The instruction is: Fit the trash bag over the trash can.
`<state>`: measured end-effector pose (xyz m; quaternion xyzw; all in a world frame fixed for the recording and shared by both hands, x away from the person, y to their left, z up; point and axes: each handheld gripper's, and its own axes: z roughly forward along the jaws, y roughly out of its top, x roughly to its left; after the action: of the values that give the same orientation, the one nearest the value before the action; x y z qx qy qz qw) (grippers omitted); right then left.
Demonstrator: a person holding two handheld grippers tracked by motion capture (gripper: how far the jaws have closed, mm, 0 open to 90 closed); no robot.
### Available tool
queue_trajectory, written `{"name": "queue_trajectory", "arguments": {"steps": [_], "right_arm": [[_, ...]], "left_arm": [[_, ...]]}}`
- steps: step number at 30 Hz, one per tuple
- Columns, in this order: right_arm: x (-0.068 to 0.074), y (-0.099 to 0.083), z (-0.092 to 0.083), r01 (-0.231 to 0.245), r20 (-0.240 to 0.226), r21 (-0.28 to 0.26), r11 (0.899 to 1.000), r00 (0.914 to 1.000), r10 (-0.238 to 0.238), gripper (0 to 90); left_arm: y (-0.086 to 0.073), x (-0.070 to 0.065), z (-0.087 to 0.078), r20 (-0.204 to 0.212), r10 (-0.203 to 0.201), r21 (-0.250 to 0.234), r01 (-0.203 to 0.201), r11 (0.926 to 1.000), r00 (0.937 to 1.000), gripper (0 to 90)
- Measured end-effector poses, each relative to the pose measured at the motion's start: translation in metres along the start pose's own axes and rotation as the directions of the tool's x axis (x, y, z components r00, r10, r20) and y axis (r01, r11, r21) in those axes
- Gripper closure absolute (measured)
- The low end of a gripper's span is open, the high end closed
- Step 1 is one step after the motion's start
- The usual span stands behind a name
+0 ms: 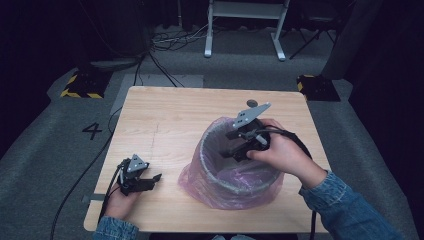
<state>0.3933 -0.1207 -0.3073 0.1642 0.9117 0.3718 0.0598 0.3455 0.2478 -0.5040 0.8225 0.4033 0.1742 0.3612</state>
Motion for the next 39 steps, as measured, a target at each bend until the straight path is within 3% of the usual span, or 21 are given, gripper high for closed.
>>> {"name": "queue_trajectory", "arguments": {"steps": [2, 6, 10, 12, 16, 18, 21, 25, 29, 33, 39], "right_arm": [[-0.004, 0.004, -0.016, -0.017, 0.042, -0.066, 0.998, 0.9989, 0.020, 39.1], [-0.014, 0.005, -0.040, -0.051, 0.133, -0.121, 0.991, 0.9888, 0.067, 41.7], [-0.028, -0.004, -0.046, -0.085, 0.203, -0.095, 0.992, 0.9737, 0.103, 41.8], [-0.034, -0.008, -0.045, -0.100, 0.206, -0.085, 0.991, 0.9717, 0.116, 47.8], [-0.037, -0.013, -0.030, -0.174, 0.139, -0.023, 0.984, 0.9746, 0.175, 61.5], [-0.035, -0.013, -0.020, -0.181, 0.135, 0.008, 0.984, 0.9747, 0.178, 61.7], [-0.032, -0.009, -0.004, -0.194, 0.146, 0.070, 0.979, 0.9725, 0.182, 64.6], [-0.030, -0.004, 0.009, -0.209, 0.210, 0.146, 0.967, 0.9618, 0.176, 63.5], [-0.028, -0.003, 0.024, -0.220, 0.231, 0.224, 0.950, 0.9584, 0.167, 66.0], [-0.031, -0.005, 0.038, -0.242, 0.234, 0.266, 0.933, 0.9553, 0.181, 60.6], [-0.035, -0.013, 0.058, -0.280, 0.225, 0.263, 0.923, 0.9483, 0.224, 50.4]], "left_arm": [[0.000, 0.000, 0.000, 0.001, -0.001, 0.000, 0.001, 1.0000, 1.0000, 33.3], [0.000, 0.000, 0.000, 0.000, 0.000, 0.000, 0.000, 1.0000, 1.0000, 33.3], [0.000, 0.000, 0.000, 0.000, -0.001, 0.000, 0.001, 1.0000, 1.0000, 33.3], [0.000, 0.000, 0.000, -0.002, -0.001, -0.001, 0.001, 1.0000, 1.0000, 33.3], [0.000, 0.000, 0.000, -0.003, -0.003, -0.001, 0.003, 1.0000, 1.0000, 33.2], [0.001, 0.000, 0.001, -0.006, -0.003, 0.002, 0.003, 1.0000, 1.0000, 33.1], [0.001, 0.000, 0.001, -0.005, -0.006, 0.000, 0.006, 1.0000, 1.0000, 33.0], [0.001, 0.000, 0.001, -0.005, -0.006, 0.000, 0.006, 1.0000, 1.0000, 33.0], [0.001, 0.000, 0.001, -0.005, -0.007, 0.001, 0.007, 1.0000, 1.0000, 33.0], [0.001, -0.001, 0.001, -0.007, -0.010, 0.001, 0.010, 1.0000, 0.9999, 32.9], [0.001, -0.001, 0.001, -0.007, -0.011, 0.002, 0.011, 0.9999, 0.9999, 32.9]]}}
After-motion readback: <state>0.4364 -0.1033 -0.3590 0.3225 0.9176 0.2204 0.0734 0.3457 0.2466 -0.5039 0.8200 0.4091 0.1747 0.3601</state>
